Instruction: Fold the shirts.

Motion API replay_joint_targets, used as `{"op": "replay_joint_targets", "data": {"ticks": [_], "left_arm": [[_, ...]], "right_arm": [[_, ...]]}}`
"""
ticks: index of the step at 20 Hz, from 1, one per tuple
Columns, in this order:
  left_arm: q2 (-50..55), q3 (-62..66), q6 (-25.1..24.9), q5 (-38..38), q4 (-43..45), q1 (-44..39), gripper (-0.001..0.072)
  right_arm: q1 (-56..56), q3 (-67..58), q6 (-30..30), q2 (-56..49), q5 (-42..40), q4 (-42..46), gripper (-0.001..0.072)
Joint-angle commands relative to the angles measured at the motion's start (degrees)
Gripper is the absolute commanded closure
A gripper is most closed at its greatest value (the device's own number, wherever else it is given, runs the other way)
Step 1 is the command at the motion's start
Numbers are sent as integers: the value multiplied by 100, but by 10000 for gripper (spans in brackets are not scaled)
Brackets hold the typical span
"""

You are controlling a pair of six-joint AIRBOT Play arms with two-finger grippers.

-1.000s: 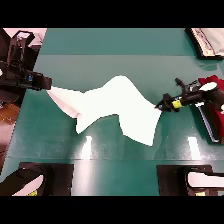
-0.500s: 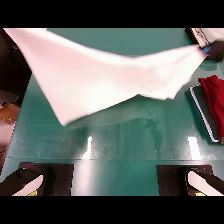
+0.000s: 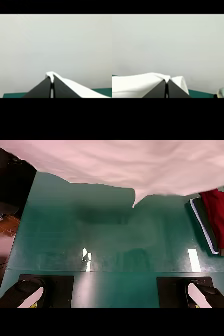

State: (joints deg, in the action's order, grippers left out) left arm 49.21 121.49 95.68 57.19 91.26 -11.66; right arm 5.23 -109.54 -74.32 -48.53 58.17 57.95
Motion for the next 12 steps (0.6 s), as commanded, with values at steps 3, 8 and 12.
{"op": "replay_joint_targets", "data": {"ticks": [3,8,12], "left_arm": [[-243,57,-15,-142,-1462,4,683],[-37,-577,-223,249,-1375,4,684],[911,-2079,-7,1381,-352,4,683]], "right_arm": [[0,-535,-577,251,463,1198,702],[-4,-1150,-1036,-745,2240,1700,703],[-431,-334,-1178,-1893,3047,1685,703]]}}
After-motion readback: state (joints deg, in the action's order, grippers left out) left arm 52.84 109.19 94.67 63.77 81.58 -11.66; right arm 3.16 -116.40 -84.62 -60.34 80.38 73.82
